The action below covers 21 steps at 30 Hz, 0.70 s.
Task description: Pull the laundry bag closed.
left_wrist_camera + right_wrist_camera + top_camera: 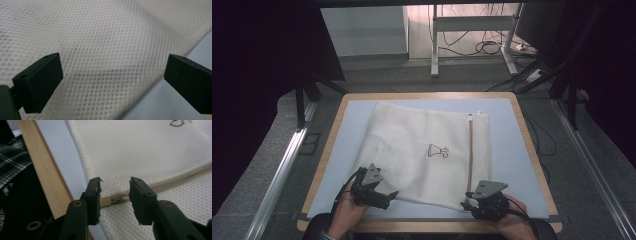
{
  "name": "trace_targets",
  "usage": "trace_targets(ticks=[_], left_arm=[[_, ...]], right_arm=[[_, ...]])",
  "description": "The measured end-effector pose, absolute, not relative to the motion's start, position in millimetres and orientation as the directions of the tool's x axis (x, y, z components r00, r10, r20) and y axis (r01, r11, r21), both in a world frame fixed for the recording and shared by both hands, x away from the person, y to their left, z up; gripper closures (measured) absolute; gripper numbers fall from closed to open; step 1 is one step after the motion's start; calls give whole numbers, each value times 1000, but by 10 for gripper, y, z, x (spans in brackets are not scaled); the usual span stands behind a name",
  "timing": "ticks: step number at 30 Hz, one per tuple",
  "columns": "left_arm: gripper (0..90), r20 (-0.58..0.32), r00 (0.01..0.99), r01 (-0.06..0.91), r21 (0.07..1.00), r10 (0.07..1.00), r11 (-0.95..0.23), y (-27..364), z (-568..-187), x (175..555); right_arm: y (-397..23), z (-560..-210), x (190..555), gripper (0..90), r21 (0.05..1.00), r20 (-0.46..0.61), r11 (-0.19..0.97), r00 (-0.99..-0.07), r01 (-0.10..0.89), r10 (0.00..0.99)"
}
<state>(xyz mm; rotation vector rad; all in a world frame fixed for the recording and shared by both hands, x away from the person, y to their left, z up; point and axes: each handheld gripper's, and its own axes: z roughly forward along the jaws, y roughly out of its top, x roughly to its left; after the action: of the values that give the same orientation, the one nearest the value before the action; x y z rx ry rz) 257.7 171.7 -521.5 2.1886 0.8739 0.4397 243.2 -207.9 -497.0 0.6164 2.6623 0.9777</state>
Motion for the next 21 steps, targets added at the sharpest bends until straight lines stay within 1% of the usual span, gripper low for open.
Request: trace_targets(ticks=[2, 3, 8, 10, 11, 12, 13, 16, 21], left_arm=[[17, 45, 711, 454, 734, 702, -506, 1715, -5215, 2578], [17, 45, 712, 454, 733, 701, -507, 1712, -5216, 2576], [17, 46, 713, 454, 730, 700, -510, 1708, -5219, 2577], [17, 46, 713, 454, 730, 699, -511, 1706, -5219, 2576], [17, 47, 714, 454, 730, 699, -512, 1706, -5219, 2575], [17, 46, 714, 454, 730, 699, -512, 1705, -5219, 2575], [17, 47, 714, 454, 729, 699, -513, 1705, -5220, 2575], [17, 50, 714, 454, 727, 698, -516, 1705, -5221, 2577], [17, 52, 711, 460, 720, 701, -520, 1700, -5228, 2578]], right_arm=[[-2051, -4994, 2427, 615, 646, -80, 703, -889, 298, 451], [-2021, -5017, 2426, 583, 633, -90, 717, -892, 292, 443], [-1990, -5048, 2418, 560, 611, -125, 741, -891, 278, 437], [-1986, -5056, 2418, 564, 601, -141, 751, -888, 274, 438], [-1981, -5063, 2413, 584, 590, -155, 762, -888, 268, 432], [-1981, -5063, 2413, 584, 590, -155, 762, -888, 268, 432], [-1980, -5058, 2403, 610, 587, -167, 769, -890, 255, 424], [-1985, -5043, 2395, 633, 586, -174, 771, -891, 249, 420], [-2007, -5040, 2410, 641, 588, -152, 764, -892, 265, 426]])
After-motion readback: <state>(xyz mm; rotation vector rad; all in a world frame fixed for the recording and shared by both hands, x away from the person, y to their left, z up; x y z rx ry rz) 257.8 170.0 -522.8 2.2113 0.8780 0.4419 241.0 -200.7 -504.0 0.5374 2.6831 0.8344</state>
